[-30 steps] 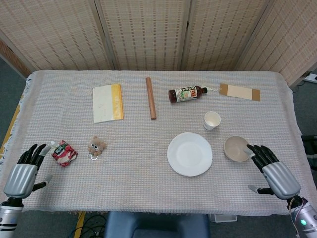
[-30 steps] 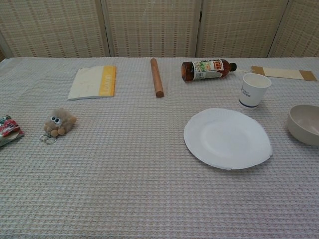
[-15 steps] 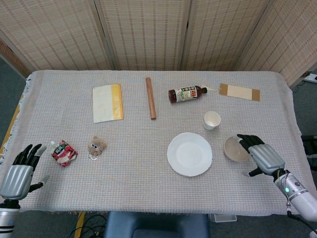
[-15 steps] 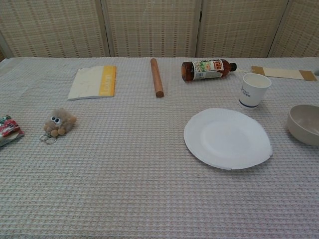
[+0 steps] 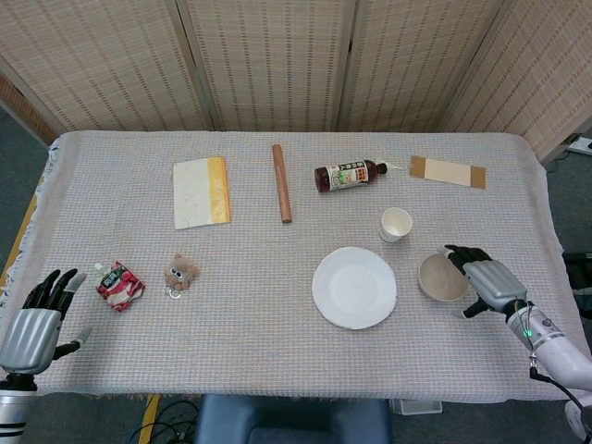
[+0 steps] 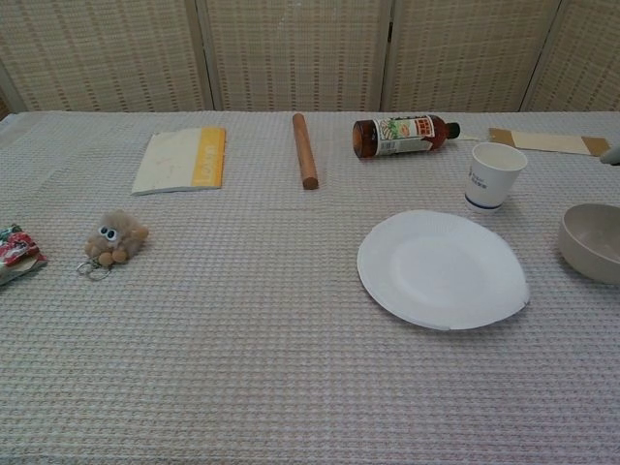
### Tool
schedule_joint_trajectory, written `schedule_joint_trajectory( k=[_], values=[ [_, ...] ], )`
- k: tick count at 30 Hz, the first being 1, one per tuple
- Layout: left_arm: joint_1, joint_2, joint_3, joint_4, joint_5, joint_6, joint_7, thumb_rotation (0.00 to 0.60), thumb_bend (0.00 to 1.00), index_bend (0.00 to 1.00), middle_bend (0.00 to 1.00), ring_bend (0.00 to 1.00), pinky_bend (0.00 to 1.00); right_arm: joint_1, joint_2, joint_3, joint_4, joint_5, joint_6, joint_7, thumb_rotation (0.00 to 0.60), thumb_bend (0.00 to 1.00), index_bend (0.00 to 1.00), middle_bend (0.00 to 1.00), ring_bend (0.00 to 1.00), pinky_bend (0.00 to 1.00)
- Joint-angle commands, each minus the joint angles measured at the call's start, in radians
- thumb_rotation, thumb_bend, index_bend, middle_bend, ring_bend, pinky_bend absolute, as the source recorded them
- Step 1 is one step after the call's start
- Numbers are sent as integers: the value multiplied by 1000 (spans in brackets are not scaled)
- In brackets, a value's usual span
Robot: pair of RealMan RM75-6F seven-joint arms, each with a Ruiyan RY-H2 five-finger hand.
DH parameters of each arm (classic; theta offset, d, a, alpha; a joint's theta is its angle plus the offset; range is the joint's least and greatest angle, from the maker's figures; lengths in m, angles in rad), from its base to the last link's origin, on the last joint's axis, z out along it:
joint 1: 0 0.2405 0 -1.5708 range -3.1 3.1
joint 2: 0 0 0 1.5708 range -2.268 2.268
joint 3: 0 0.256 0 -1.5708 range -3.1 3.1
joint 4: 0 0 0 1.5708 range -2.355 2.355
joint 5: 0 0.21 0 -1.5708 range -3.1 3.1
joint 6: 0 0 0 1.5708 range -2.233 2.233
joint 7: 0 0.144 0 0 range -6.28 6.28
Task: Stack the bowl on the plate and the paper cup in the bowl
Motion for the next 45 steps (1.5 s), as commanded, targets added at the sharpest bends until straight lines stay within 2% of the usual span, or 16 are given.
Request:
schedule_joint_trajectory(
  k=[1,19,36,41,45],
  values=[
    [0,1,0,0,-1,0,-3,600,281,124,106,41,199,10,-33,1,36,20,-10,-22,600,0,0,0,0,0],
    [10,9,-3,-5,-3,14,-11,600,281,124,106,41,200,53,-170,15,180,57,-82,22,600,0,0,0,0,0],
    [14,11,-5,-8,-5,18,-6,600,281,124,106,41,199,64,-260,12,311,4,-91,128,600,17,0,0,1,0],
    [14,11,-5,-6,-3,18,-8,600,281,124,106,41,199,64,-270,8,322,3,-91,128,600,102,0,0,95,25],
    [15,10,-4,-5,1,22,-8,600,281,124,106,41,200,58,-277,9,323,-3,-67,128,600,162,0,0,180,136]
  ],
)
